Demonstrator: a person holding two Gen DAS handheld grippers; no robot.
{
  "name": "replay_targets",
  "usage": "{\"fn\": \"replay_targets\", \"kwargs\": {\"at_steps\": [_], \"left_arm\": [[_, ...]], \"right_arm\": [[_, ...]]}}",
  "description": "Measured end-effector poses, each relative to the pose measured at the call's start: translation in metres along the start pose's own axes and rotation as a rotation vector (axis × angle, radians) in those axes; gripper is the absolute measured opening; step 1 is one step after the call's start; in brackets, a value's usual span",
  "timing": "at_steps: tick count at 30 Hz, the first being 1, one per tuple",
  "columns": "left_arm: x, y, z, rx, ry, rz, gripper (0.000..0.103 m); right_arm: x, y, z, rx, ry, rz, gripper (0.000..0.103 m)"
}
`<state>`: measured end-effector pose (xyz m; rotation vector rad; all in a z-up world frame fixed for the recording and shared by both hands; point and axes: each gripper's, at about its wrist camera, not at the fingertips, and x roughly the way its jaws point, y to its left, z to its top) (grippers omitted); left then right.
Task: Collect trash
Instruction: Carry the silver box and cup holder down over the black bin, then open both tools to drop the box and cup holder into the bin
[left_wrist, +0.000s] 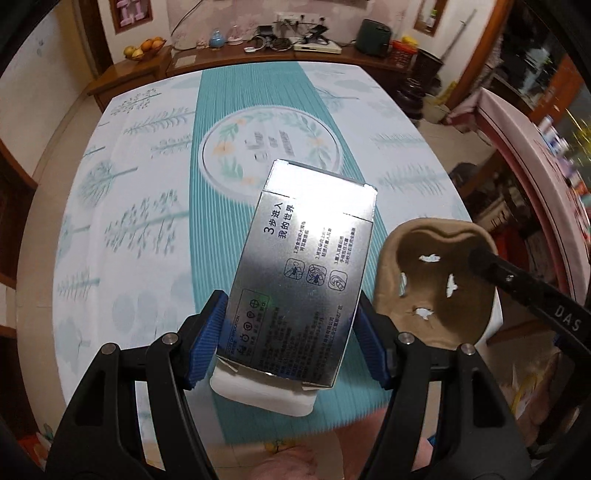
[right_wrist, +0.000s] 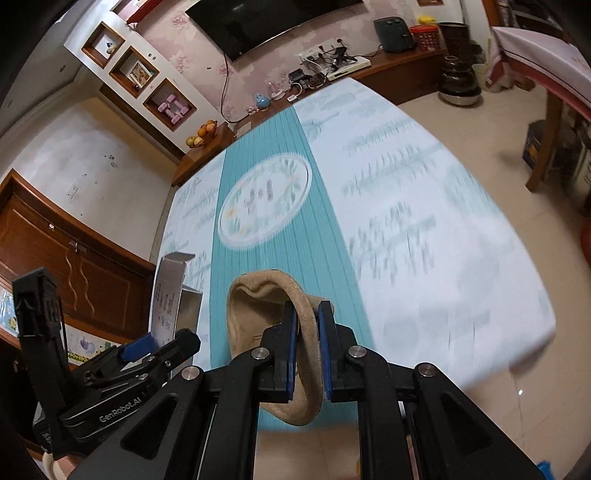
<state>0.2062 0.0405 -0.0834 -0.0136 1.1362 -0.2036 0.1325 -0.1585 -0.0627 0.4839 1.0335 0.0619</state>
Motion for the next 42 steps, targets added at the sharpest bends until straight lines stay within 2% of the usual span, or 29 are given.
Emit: {"fn": "replay_targets", "kwargs": {"at_steps": [6,12,18,23,28,32,36,42], "left_arm": [[-0.033,0.001,-0.072,0.05,0.018,-0.05,0.064],[-0.043,-0.006,-0.128,0.079,0.077,-0.079,0.064],[-0.04,-0.024,-0.164,0.099,0.13,-0.092,0.064],[-0.028,-0.045,-0.189,0.105,0.155,-0.084,0.064],[0.004,-0.066,-0.219,0.078,0.185,-0.097,0.064],[0.042,-0.08,-0.246,0.06,0.214,-0.079,0.064],[0.082,-0.08,-0.267,0.029,0.232,-0.067,0.064],[0.149,-0.069,-0.289,-0.032,0.279,-0.042,0.065]], "right_arm": [[-0.026,0.004,-0.082,0.021,0.034,-0.031,0.011],[-0.046,0.002,-0.138,0.004,0.101,-0.059,0.011],[-0.049,-0.017,-0.161,0.008,0.162,-0.069,0.011],[-0.034,-0.056,-0.18,0.031,0.221,-0.081,0.011],[-0.001,-0.103,-0.206,0.052,0.292,-0.104,0.011],[0.035,-0.14,-0.222,0.069,0.328,-0.132,0.011],[0.074,-0.171,-0.236,0.098,0.345,-0.154,0.011],[0.125,-0.195,-0.251,0.12,0.368,-0.165,0.011]]}}
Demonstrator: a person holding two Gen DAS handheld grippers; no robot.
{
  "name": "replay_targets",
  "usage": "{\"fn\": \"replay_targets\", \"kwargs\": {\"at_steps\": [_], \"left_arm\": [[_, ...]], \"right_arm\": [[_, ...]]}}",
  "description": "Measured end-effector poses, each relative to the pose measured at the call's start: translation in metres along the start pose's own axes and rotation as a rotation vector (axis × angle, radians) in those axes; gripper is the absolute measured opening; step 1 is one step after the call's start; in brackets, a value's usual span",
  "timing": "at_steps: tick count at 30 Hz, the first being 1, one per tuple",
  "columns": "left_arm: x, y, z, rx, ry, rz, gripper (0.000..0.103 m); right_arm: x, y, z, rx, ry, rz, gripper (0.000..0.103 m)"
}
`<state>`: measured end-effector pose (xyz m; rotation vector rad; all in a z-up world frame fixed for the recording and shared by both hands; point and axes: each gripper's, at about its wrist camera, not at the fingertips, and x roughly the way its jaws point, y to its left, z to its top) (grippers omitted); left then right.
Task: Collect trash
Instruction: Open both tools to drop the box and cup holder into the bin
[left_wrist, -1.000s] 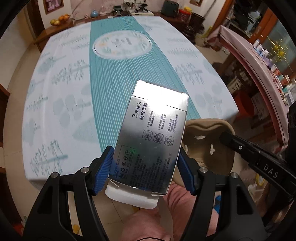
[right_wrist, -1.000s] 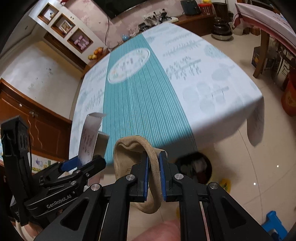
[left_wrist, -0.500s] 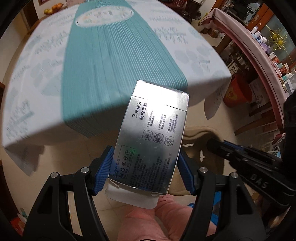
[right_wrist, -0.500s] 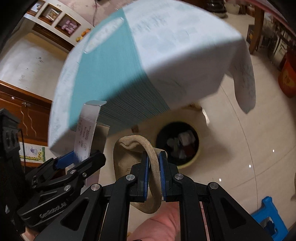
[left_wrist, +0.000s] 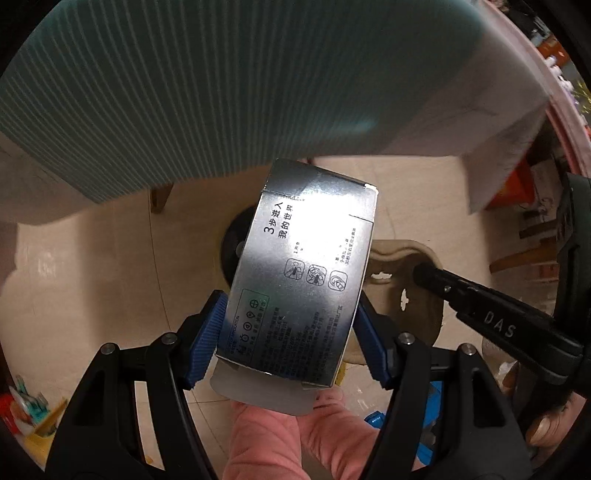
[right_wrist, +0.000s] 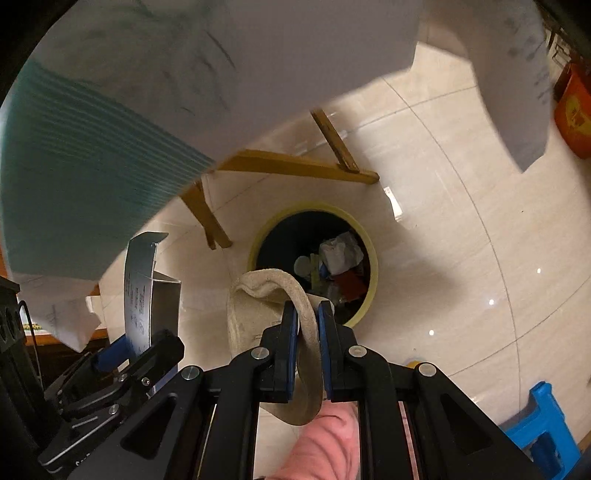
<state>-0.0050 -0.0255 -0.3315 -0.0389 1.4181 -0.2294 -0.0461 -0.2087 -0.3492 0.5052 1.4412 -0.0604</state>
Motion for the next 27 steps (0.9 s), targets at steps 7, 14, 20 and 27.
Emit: {"fn": "replay_targets", "kwargs": {"at_steps": [7,14,20,27], "left_arm": [[0.051,0.008,0.0,-0.013,0.025,0.013,0.066],[0.08,0.015,-0.002,-0.016,0.049,0.052,0.066],[0.085,0.021,0.003,-0.012,0.071,0.068,0.071],[0.076,0.032,0.006,0.001,0.055,0.079,0.082]], "right_arm": [[0.045,0.005,0.008,-0.016,0.027,0.003,0.011],[0.073,0.021,0.018,-0.042,0.037,0.032,0.028],[0.078,0.027,0.02,-0.053,0.018,0.034,0.036],[0.076,0.023,0.012,-0.048,0.007,0.0,0.038]]}}
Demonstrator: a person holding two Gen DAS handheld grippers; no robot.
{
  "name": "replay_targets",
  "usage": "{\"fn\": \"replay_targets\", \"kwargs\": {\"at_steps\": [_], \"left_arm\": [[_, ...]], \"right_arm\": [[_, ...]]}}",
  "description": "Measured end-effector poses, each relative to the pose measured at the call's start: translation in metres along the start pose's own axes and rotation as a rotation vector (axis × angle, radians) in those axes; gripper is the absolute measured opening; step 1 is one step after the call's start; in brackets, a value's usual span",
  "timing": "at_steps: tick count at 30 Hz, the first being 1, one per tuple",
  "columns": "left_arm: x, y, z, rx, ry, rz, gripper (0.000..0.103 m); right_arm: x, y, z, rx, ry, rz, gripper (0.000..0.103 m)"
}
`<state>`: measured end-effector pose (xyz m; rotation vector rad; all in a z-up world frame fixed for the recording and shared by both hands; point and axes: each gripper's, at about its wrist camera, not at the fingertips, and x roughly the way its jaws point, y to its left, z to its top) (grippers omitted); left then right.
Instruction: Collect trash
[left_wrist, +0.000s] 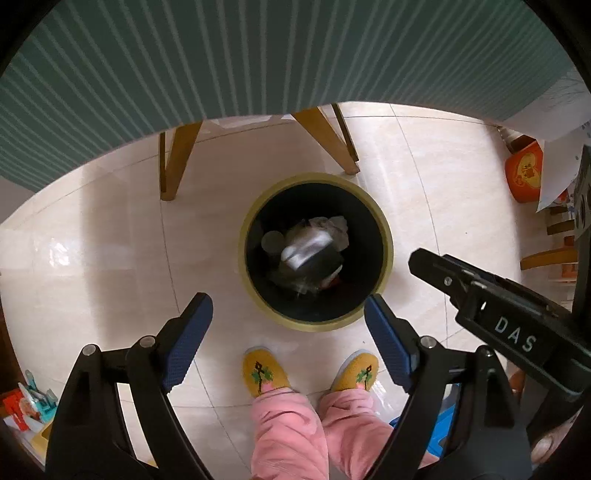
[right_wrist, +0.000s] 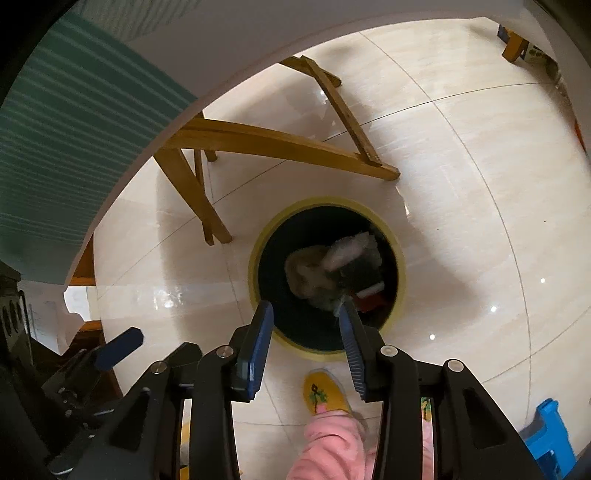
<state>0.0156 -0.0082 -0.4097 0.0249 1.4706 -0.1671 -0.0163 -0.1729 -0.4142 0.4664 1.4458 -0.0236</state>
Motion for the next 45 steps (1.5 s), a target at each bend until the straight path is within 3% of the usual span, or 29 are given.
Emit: {"fn": "replay_targets", "kwargs": {"at_steps": [16,28,38,45], "left_arm": [[-0.069,0.008,-0.005,-0.003,-0.038,0.007,0.083],[-0.165,0.005,-0.004,-0.033,-0.088,-0.005,0.083],[-0.26,-0.001,0.007,-0.013,-0.194,-0.014,0.083],[-0.297,0.006,0.014,-0.021,-0.224,-0.01,0.083]], "right_arm": [[-0.072,0.023,-0.018,-0.023,-0.022,-0.019,0.042],[-0.167,0.06,-0.025,-0.049,-0.051,-0.011,0.045],[-0.26,0.098,-0.019,-0.115,-0.125,0.0,0.046],[-0.302,0.118,-0.013,-0.165,-0.155,-0.012,0.046]]}}
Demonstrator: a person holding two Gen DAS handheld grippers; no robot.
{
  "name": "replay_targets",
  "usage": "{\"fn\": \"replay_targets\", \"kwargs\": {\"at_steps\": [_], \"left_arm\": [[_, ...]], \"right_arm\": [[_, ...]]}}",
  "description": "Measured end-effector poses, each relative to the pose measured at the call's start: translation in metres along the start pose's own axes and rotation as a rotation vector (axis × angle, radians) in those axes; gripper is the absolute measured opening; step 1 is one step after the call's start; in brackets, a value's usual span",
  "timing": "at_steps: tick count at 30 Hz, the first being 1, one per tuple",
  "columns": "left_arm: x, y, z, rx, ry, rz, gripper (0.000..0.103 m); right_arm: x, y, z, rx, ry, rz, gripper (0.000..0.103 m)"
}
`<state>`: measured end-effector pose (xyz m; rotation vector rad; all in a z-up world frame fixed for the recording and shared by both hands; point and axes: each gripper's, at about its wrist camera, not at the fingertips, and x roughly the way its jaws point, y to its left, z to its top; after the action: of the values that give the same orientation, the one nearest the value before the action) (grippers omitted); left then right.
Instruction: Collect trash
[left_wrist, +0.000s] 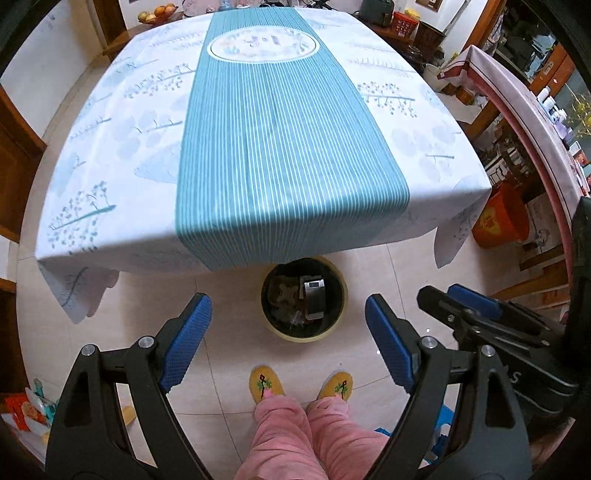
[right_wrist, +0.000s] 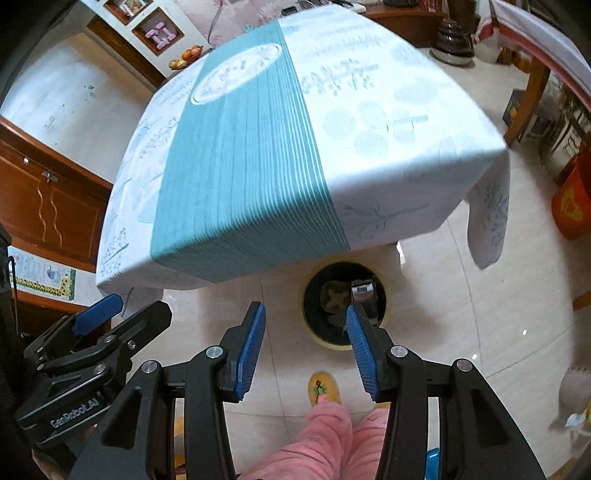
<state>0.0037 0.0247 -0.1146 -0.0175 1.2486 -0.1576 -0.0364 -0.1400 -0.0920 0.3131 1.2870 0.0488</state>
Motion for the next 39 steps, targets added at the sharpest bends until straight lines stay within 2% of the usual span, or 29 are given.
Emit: {"fn": "replay_targets", "kwargs": {"at_steps": [5,8,17,23,39], "left_arm": [[-0.019,0.001,0.006,-0.011,-0.026,0.012,0.083],[-0.041,0.0,0.014,-0.012,-0.067,0.029,0.083],[-0.099,0.006,0.046,-0.045,-0.248,0.108,0.083],[-0.12,0.011,0.052,-0.068,-0.32,0.136,0.083],[-0.13,0.024,0.062,-0.114,-0.384,0.127,0.083]], "right_arm": [[-0.039,0.016,0.017,-0.048,-0.079,0.01,0.046],[-0.063,0.028,0.028,-0.082,-0.139,0.006,0.047],[-0.125,0.067,0.058,-0.152,-0.318,0.004,0.051],[-0.137,0.085,0.063,-0.18,-0.38,0.002,0.051],[-0.142,0.103,0.064,-0.224,-0.437,-0.008,0.051]]}}
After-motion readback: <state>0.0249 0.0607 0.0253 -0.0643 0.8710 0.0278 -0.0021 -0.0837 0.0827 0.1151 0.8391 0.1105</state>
